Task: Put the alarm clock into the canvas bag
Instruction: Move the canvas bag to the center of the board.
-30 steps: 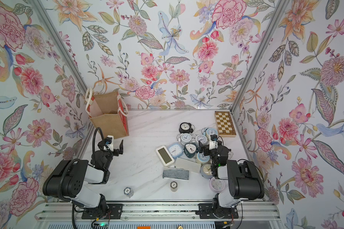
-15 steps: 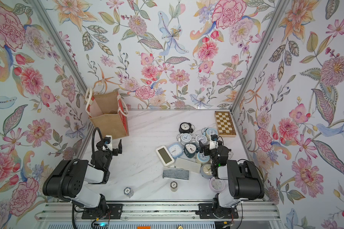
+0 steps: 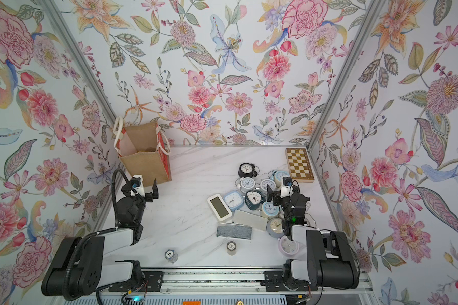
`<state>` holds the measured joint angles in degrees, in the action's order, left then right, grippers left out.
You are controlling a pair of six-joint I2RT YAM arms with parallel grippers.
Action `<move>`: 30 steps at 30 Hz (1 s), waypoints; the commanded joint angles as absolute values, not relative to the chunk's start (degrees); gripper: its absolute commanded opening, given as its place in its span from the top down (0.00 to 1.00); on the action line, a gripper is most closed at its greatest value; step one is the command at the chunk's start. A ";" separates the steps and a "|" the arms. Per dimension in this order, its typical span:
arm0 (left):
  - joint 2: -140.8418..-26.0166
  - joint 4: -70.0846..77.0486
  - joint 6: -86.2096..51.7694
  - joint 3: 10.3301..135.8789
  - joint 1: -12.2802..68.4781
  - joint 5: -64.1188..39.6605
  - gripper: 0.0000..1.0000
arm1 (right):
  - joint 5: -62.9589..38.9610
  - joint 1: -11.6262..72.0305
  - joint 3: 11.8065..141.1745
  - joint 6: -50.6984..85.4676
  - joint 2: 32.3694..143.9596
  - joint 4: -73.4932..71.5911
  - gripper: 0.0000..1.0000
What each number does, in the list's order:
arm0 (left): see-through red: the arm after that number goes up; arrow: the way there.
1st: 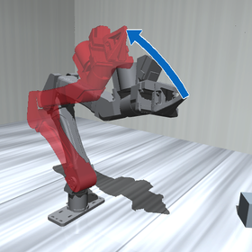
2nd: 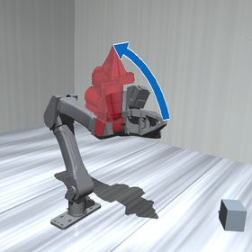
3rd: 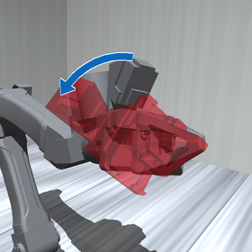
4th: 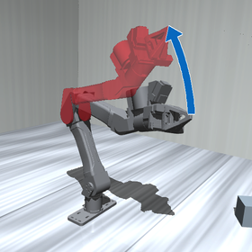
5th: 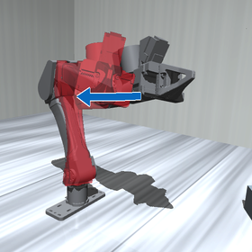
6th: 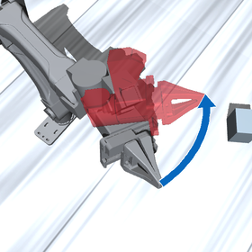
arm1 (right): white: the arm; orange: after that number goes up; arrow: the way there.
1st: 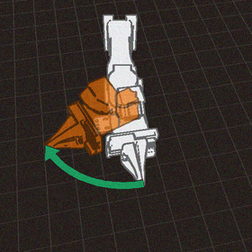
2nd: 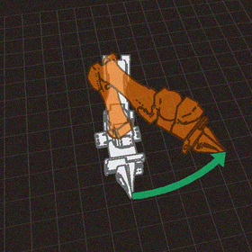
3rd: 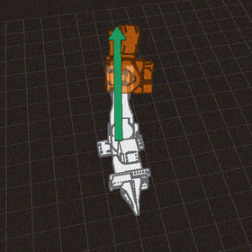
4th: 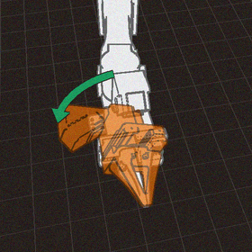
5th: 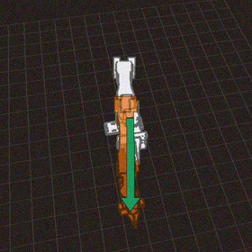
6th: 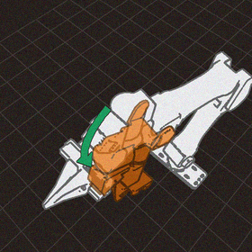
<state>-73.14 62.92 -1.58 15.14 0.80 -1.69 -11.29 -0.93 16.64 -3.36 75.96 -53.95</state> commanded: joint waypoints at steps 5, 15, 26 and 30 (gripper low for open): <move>-66.43 37.11 -5.38 27.95 3.34 0.67 0.06 | -9.63 0.04 21.91 -0.67 68.14 -37.33 0.01; -71.43 17.54 -9.10 51.88 5.06 -2.24 0.11 | -12.49 6.23 31.16 -0.53 65.31 -23.27 0.01; -93.77 4.49 -4.94 83.62 4.42 2.76 0.07 | -11.58 18.28 37.53 -2.62 71.82 -18.87 0.01; -104.86 -1.74 -2.73 96.54 4.05 6.21 0.07 | -11.55 20.69 38.83 -3.30 72.48 -18.61 0.01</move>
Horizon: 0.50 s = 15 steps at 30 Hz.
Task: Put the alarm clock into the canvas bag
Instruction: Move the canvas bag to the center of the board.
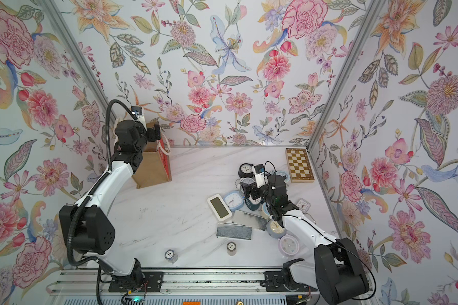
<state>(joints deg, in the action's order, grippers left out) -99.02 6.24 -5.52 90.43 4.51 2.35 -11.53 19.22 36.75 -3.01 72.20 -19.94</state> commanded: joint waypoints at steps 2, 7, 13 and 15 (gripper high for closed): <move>-109.26 -3.18 -1.37 101.00 3.87 8.66 0.06 | -10.68 21.57 39.26 -3.91 72.42 -17.97 0.01; -114.66 -4.14 0.42 107.08 1.94 12.76 0.06 | -9.14 23.11 39.77 -5.25 72.08 -15.50 0.01; -114.39 -4.13 0.38 108.28 -1.67 14.20 0.05 | -8.05 24.09 38.76 -5.80 71.01 -14.82 0.01; -113.19 -4.31 0.16 107.58 -3.24 13.54 0.05 | -7.98 24.33 39.00 -6.21 70.60 -13.73 0.01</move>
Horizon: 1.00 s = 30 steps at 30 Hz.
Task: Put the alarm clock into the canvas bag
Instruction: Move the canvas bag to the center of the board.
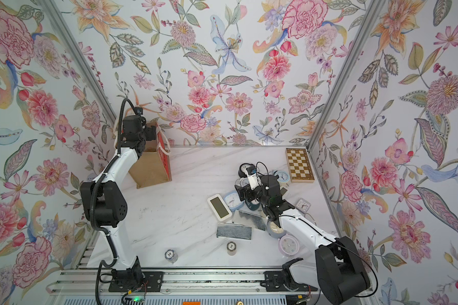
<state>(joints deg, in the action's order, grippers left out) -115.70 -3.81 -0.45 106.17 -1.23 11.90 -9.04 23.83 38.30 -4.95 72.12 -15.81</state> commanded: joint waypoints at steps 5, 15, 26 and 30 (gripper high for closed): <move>-109.21 -3.53 -1.76 104.54 -7.51 13.33 0.04 | -7.83 24.74 38.94 -7.88 69.36 -12.23 0.01; -107.22 -5.39 -9.87 101.96 -16.38 7.27 0.05 | -8.11 25.14 40.82 -9.05 69.60 -10.29 0.01; -116.83 -14.21 -10.55 108.84 -18.18 -8.12 0.12 | -7.73 26.58 42.36 -9.20 69.99 -9.38 0.01; -118.21 -15.13 -10.55 109.22 -18.16 -10.56 0.23 | -7.13 27.29 43.04 -9.83 70.39 -8.70 0.01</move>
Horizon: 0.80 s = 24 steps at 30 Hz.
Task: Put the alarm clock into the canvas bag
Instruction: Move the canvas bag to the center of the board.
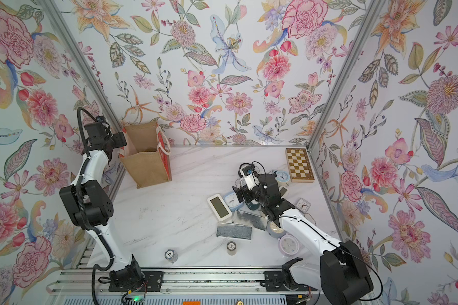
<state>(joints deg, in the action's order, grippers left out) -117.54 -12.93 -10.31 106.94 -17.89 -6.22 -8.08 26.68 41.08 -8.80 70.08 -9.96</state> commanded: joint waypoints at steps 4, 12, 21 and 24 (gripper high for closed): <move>-118.30 -16.62 -10.38 108.67 -18.06 -12.56 0.51 | -6.27 27.90 43.92 -10.19 70.80 -8.15 0.01; -111.12 -14.77 -9.99 97.52 -17.53 -17.91 0.88 | 1.10 29.29 46.04 -7.52 70.20 -9.00 0.01; -101.80 -13.99 -8.63 83.07 -13.09 -23.76 0.99 | 6.84 31.59 50.33 -1.08 69.05 -7.80 0.04; -99.09 -15.06 -8.06 79.42 -10.69 -24.39 1.00 | 8.52 31.63 51.56 2.07 68.25 -6.06 0.06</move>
<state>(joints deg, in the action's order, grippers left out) -101.25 -11.84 -9.43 82.67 -12.93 -21.02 4.89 31.44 49.50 -2.48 70.00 -8.01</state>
